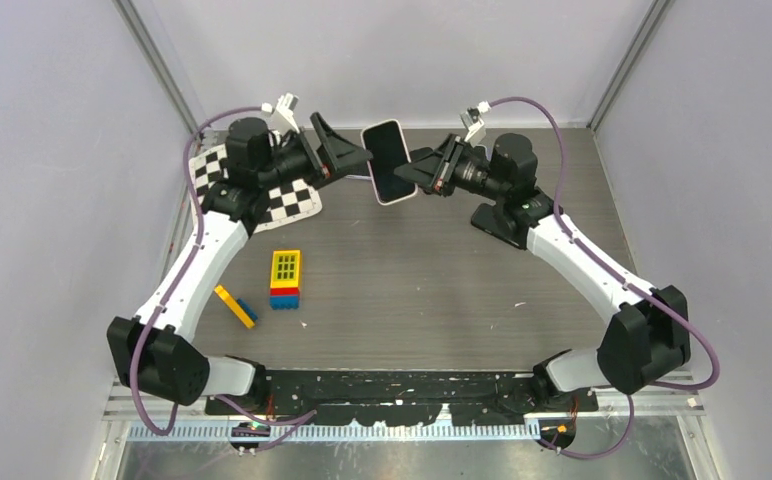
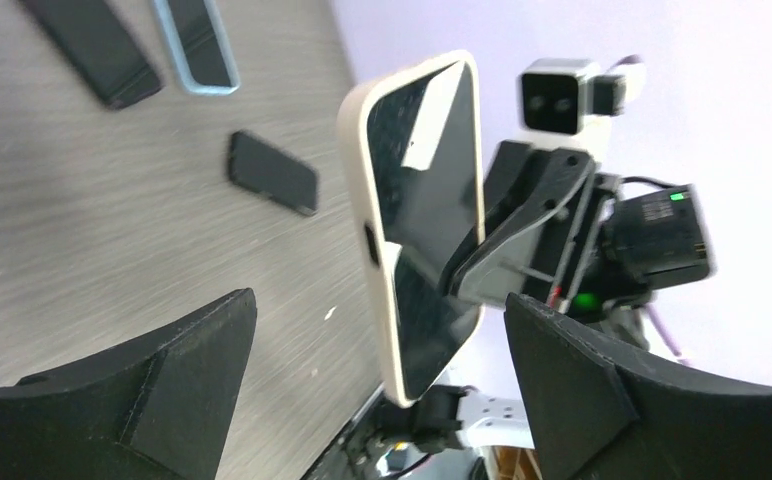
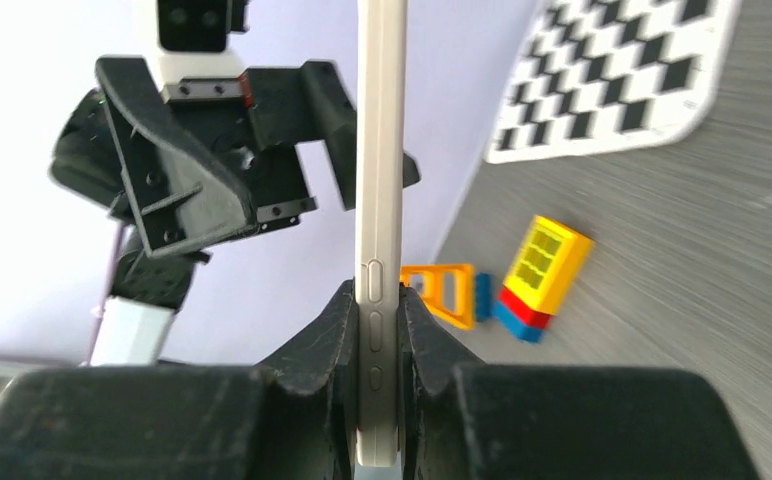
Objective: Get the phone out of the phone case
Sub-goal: Pick up the phone at the center of the board.
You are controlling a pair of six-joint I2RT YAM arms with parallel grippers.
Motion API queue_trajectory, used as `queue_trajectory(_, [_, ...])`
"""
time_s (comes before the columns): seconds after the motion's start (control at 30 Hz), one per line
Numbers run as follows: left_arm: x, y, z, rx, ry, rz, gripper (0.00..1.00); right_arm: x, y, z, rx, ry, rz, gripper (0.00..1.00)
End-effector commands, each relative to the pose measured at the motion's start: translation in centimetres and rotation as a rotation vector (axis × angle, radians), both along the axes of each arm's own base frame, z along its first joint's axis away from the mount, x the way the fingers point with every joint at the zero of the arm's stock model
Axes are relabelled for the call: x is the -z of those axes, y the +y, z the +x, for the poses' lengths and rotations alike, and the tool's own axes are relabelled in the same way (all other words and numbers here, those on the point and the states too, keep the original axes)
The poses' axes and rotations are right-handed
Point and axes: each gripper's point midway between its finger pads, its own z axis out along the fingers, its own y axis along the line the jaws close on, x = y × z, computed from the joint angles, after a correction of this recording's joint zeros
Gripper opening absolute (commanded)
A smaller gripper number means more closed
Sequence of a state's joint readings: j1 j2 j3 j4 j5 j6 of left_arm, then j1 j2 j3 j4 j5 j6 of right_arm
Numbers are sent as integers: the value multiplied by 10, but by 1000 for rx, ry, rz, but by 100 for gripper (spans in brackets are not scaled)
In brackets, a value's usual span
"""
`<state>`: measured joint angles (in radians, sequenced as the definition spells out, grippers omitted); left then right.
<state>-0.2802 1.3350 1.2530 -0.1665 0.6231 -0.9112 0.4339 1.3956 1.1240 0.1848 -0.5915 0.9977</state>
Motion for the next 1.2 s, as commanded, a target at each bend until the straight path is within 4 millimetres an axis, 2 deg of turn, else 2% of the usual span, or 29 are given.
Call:
queue_trajectory(0.0, [-85,-7,-16,75,-131,-118,97,-110,8,-48,-179,-268,221,1])
queue_trajectory(0.13, [-133,-15,-33,189,-267,-228,96,-116,22,-60,-232,-288,229,1])
queue_trajectory(0.27, [-146,-18,-47,262,-332,-281,93,-126,23,-66,-268,-281,292,1])
queue_trajectory(0.33, [-145,-18,-49,269,-327,-281,90,-133,23,-70,-280,-298,321,1])
queue_trajectory(0.5, [-145,-16,-53,261,-323,-289,78,-131,24,-69,-294,-276,324,1])
queue_trajectory(0.93, [-121,-19,-43,228,-96,-306,53,-122,34,-59,-305,-240,338,1])
queue_trajectory(1.17, [-111,-19,-41,219,-69,-293,54,-119,39,-47,-288,-213,336,1])
